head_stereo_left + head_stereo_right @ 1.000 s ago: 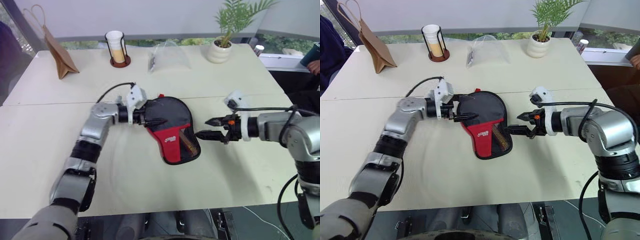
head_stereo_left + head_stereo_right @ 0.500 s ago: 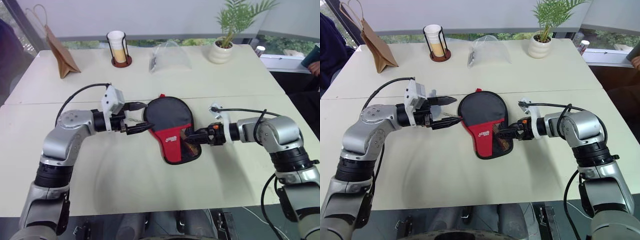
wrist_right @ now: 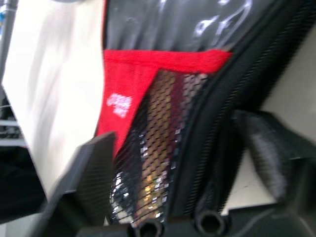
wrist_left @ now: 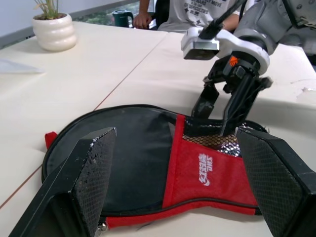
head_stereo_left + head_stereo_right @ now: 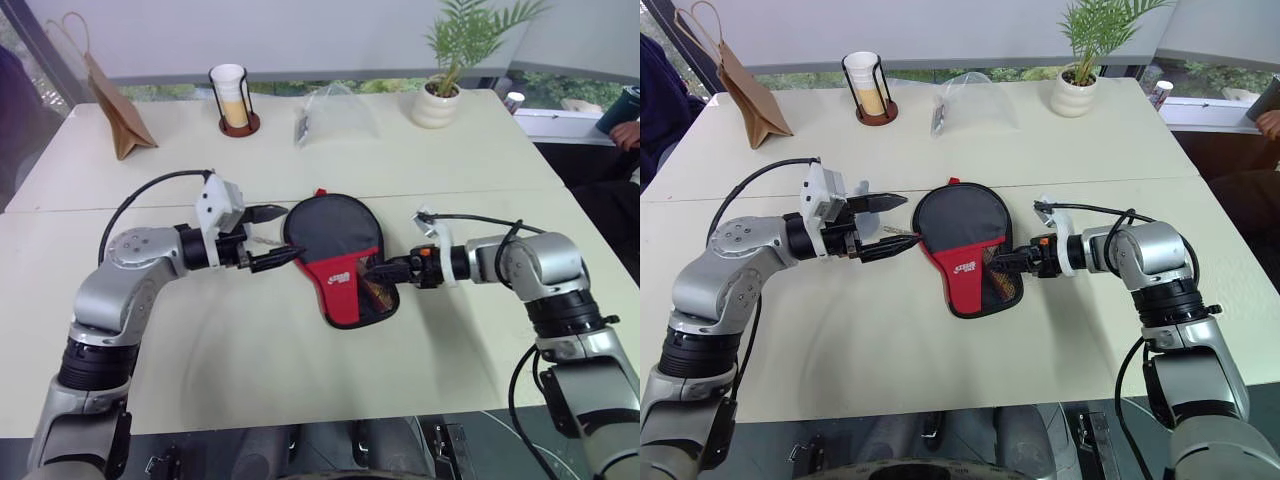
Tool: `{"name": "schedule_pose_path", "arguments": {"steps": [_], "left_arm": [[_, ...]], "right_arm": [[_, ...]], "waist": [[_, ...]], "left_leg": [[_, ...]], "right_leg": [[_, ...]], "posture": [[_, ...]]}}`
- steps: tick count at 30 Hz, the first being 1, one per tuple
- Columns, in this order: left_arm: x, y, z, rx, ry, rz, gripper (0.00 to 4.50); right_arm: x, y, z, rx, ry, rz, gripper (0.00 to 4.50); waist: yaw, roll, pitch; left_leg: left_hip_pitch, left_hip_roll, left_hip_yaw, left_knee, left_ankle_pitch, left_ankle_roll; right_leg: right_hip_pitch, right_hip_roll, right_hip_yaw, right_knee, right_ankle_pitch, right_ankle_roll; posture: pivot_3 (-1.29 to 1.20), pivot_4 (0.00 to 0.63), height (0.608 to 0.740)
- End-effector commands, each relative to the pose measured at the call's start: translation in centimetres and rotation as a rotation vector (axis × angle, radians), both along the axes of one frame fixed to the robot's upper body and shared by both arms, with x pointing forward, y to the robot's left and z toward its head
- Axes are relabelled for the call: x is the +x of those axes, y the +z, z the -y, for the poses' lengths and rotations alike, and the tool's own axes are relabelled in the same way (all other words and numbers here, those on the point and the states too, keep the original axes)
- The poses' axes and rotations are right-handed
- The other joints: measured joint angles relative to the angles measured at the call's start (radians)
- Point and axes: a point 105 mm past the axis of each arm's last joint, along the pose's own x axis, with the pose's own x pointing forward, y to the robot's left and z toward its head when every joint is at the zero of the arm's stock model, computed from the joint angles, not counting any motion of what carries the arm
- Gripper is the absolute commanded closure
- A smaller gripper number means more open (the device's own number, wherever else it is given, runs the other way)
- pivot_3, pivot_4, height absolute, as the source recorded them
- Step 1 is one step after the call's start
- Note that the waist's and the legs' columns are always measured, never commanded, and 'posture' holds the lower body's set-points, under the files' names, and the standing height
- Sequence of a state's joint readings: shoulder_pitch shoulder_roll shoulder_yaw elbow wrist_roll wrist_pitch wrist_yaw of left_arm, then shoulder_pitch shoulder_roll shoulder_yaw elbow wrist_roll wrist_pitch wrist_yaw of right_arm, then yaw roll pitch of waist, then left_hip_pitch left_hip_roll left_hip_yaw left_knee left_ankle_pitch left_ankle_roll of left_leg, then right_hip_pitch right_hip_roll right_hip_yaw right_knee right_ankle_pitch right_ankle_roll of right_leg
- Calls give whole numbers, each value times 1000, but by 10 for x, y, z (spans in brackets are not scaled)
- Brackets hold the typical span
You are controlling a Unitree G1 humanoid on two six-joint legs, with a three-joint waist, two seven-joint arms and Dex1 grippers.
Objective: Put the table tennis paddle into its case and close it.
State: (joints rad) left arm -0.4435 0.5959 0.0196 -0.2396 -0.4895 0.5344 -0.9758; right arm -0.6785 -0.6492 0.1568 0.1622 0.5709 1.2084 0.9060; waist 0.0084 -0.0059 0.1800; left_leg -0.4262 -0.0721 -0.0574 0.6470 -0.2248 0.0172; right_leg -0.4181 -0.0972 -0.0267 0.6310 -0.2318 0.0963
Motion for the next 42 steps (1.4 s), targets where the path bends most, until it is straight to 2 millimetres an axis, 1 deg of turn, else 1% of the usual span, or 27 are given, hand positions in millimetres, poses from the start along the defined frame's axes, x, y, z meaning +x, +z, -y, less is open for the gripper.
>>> {"name": "schedule_pose_path", "arguments": {"steps": [1,3,5,9,13,17,22,29,31,32,35,36,37,38,42], "left_arm": [[-5,11,2,-7,-12,48,516],[-5,11,0,0,-10,49,516],[-5,10,-1,5,-7,49,516],[-5,8,0,14,-12,50,516],[-3,9,2,7,-19,52,516],[-3,9,4,7,-24,54,516],[-3,10,5,6,-27,60,516],[-6,10,3,8,-20,64,516],[-6,11,3,7,-17,66,516],[-6,11,3,6,-16,66,516],[-6,11,5,4,-15,68,516],[-5,11,5,3,-15,68,516],[-5,11,5,3,-14,69,516],[-5,11,6,3,-14,71,516],[-5,11,6,1,-14,73,516]], "right_arm": [[-3,-6,7,-32,-15,-27,767],[-1,7,18,-25,-46,-5,767],[-4,14,24,-27,-57,8,767],[-14,14,26,-48,-34,7,767],[-16,11,26,-53,-33,0,767],[-16,2,13,-27,-4,-41,767],[-15,-2,-2,4,35,-65,767],[-10,-6,-5,22,28,-92,767],[-8,-8,-3,28,20,-101,1334],[-8,-8,-3,30,18,-103,1716],[-5,-10,-1,41,0,-120,3198],[-5,-12,0,44,-7,-129,3631],[-5,-13,0,44,-11,-134,4185],[-5,-14,1,46,-15,-144,4425],[-13,-26,1,42,-19,-196,4425]], "waist": [[0,0,0],[1,0,0],[5,0,0],[4,0,0],[0,0,0],[0,0,0],[-2,0,0],[-5,0,0],[-5,0,0],[-4,0,0],[-5,0,0],[-6,0,0],[-6,0,0],[-5,0,0],[-4,0,0]], "left_leg": [[0,0,0,0,0,0],[0,0,0,0,0,0],[0,0,0,0,0,0],[-1,-1,0,0,0,0],[-1,0,0,0,0,0],[-1,0,0,0,0,0],[-1,0,0,0,0,0],[-1,0,0,0,0,0],[-1,0,0,0,0,0],[-1,0,0,0,0,0],[-1,0,0,-1,0,0],[-1,0,0,-1,0,0],[0,0,0,-1,0,0],[0,0,0,-1,0,0],[0,0,0,-1,0,0]], "right_leg": [[0,0,0,0,0,0],[0,0,0,0,0,0],[0,0,0,0,0,0],[0,-1,0,-1,0,0],[-1,0,0,-1,0,0],[-1,0,0,-1,0,0],[-1,0,0,-1,0,0],[0,0,0,-1,0,0],[0,0,0,-1,0,0],[0,0,0,-1,0,0],[-1,0,0,-1,0,0],[0,0,0,-1,0,0],[0,0,0,-1,0,0],[0,0,0,-1,0,0],[0,0,0,-1,0,0]], "posture": [[0,150,734],[0,150,734],[0,150,734],[0,150,734],[0,150,734],[0,150,734],[0,150,734],[0,150,734],[0,150,734],[0,150,734],[0,150,734],[0,150,734],[0,150,734],[0,150,734],[0,150,734]]}}
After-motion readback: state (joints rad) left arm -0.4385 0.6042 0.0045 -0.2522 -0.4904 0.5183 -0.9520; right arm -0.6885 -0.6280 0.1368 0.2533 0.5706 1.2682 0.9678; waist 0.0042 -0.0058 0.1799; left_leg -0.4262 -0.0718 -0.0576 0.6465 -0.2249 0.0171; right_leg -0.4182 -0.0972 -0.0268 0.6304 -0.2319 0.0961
